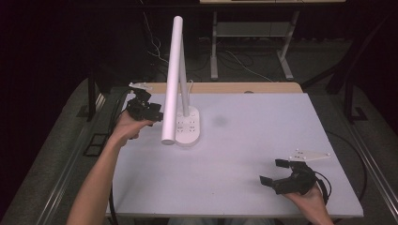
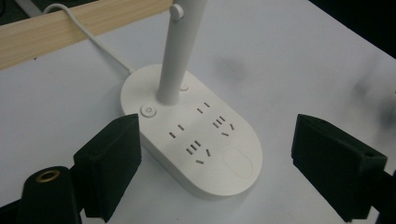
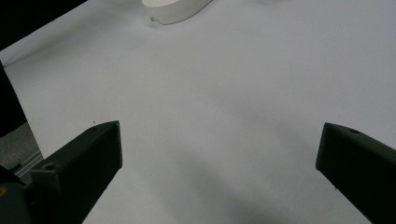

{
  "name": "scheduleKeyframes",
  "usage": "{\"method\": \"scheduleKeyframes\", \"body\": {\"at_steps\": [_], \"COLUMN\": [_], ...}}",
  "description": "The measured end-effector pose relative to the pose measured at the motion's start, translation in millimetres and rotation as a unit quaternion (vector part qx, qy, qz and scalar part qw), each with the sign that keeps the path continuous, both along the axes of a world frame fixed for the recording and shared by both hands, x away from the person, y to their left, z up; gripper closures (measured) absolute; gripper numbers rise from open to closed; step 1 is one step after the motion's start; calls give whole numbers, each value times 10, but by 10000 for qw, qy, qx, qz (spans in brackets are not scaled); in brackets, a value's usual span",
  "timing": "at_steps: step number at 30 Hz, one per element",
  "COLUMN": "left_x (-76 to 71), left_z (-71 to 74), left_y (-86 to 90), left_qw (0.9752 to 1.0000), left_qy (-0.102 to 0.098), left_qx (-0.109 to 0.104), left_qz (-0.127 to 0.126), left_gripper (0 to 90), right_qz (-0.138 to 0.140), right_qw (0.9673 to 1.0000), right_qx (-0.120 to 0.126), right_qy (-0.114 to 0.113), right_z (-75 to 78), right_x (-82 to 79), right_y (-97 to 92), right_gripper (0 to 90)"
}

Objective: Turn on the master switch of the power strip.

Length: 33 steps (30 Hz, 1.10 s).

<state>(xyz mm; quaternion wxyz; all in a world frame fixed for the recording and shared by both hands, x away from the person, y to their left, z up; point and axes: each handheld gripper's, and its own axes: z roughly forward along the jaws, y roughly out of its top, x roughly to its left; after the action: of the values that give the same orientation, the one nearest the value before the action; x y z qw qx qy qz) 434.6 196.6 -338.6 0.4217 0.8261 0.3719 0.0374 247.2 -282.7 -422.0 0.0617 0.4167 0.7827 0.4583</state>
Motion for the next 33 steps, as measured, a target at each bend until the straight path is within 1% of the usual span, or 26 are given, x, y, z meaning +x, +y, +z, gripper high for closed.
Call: {"method": "scheduleKeyframes", "body": {"at_steps": [4,6,7,9,12,13,14,15,16,19,20,22,23,24,27,31,32,33], "left_x": [53,78,88,117,148,165,175,185,202,228,245,263,274,290,321,366,376,387], "left_z": [0,-2,-4,-9,-29,-43,-55,-62,-77,-115,-130,-150,-163,-177,-213,-257,-269,-280], "left_y": [0,-5,-9,-16,-21,-22,-27,-26,-32,-41,-40,-43,-47,-43,-35,1,9,17], "left_qw": [9999,10000,10000,10000,10000,10000,10000,9999,9996,9996,9996,9995,9995,9995,9992,9987,9985,9985], "left_qy": [41,49,56,53,53,42,48,52,54,91,79,126,133,137,168,212,224,195], "left_qx": [45,18,2,45,10,26,34,95,177,112,148,136,134,151,150,68,19,-17], "left_qz": [-82,-71,-65,-65,-9,20,64,92,200,260,247,237,258,257,338,449,495,503], "left_gripper": [187,214,246,258,319,366,391,391,424,479,496,523,552,552,590,640,652,657], "right_qz": [-26,-33,-34,-41,-42,-46,-50,-50,-50,-47,-46,-37,-27,-27,-18,-13,-27,-30], "right_qw": [10000,10000,10000,10000,10000,10000,10000,10000,10000,10000,10000,10000,10000,10000,10000,10000,10000,10000], "right_qx": [16,20,23,27,36,50,60,60,63,73,73,57,51,51,32,49,53,56], "right_qy": [-1,-2,-3,0,-6,-1,-30,-30,-32,-29,-28,-32,-21,-21,-8,4,-2,-5], "right_z": [0,-1,-2,-1,4,5,2,2,3,2,2,1,0,0,-3,-2,-3,-4], "right_x": [2,3,2,0,-5,-8,-7,-7,-7,-7,-7,-8,-10,-10,-7,-8,-9,-8], "right_y": [-9,-11,-13,-14,-25,-33,-40,-40,-44,-53,-53,-49,-44,-44,-41,-46,-47,-49], "right_gripper": [0,0,0,0,0,0,0,0,0,0,0,0,0,0,0,0,0,0]}}
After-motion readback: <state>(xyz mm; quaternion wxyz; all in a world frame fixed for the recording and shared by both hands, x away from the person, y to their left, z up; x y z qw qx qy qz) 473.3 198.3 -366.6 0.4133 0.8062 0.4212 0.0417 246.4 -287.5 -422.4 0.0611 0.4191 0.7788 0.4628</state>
